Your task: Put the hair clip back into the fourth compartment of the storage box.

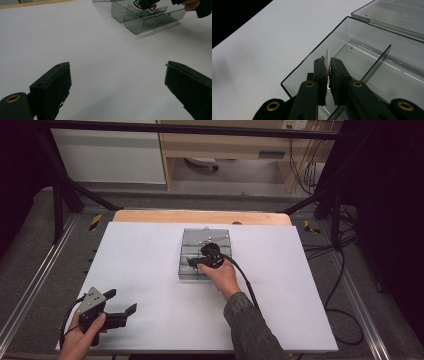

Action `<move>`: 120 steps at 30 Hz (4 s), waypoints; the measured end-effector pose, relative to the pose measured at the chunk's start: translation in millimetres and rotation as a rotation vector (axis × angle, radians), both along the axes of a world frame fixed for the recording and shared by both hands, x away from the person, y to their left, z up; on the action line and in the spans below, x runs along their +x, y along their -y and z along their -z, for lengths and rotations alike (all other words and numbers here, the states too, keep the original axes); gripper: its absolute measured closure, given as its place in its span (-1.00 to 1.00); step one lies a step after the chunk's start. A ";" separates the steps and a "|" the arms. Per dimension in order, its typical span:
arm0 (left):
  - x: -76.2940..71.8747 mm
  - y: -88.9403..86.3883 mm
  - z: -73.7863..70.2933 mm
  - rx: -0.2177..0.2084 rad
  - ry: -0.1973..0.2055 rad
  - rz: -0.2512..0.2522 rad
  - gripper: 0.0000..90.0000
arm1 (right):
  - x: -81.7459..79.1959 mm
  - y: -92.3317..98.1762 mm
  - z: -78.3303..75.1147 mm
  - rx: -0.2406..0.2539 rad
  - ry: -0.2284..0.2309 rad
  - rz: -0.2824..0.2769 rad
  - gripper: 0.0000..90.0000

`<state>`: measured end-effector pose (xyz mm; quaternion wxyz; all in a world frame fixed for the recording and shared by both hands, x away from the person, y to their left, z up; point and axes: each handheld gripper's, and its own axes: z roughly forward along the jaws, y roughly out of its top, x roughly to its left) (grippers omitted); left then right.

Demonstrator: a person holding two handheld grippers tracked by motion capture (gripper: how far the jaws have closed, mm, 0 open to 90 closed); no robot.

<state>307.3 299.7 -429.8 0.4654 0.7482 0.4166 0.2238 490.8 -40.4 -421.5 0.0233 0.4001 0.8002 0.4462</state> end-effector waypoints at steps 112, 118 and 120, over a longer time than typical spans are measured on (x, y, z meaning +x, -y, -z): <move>0.1 -0.5 2.4 0.005 -0.005 -0.013 -0.86 | -19.3 81.4 -67.0 0.025 0.337 0.167 -0.90; -0.6 -1.2 1.6 0.002 -0.002 -0.017 -0.87 | -25.6 89.7 -66.4 0.048 0.335 0.172 -0.90; -0.6 -1.2 1.6 0.002 -0.002 -0.017 -0.87 | -27.9 92.9 -66.1 0.046 0.338 0.173 -0.90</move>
